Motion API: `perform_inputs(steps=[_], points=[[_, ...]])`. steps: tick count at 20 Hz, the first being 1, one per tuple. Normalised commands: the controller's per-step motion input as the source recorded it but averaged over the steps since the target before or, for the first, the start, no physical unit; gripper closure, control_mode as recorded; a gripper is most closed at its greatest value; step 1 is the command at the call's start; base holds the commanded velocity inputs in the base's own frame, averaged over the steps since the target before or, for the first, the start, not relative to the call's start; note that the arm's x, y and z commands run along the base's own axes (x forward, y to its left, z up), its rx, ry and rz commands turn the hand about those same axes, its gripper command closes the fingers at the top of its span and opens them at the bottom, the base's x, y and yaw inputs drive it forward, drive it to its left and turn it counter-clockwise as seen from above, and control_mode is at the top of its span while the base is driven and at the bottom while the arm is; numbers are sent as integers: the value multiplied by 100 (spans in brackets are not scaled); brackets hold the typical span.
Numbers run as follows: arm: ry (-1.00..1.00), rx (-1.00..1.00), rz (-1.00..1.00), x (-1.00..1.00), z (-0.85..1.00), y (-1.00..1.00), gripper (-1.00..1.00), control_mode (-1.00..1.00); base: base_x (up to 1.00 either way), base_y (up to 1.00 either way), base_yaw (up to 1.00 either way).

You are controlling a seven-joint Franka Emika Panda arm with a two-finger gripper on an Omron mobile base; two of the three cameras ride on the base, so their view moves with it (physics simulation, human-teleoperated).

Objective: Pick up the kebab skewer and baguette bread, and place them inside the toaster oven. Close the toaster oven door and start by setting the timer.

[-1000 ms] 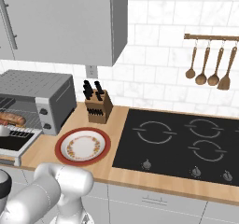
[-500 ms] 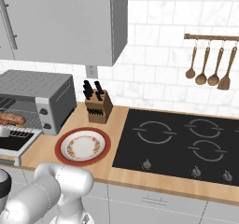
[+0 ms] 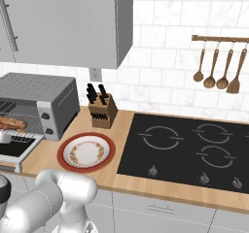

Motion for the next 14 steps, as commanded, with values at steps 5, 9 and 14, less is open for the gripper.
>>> perform_inputs(steps=[5,9,14], points=[[0,0,0,13,-3,0,-100,-100,0,0,0],[0,0,0,23,-4,0,-100,-100,0,0,0],[-5,0,0,22,-12,0,-100,-100,0,0,0]])
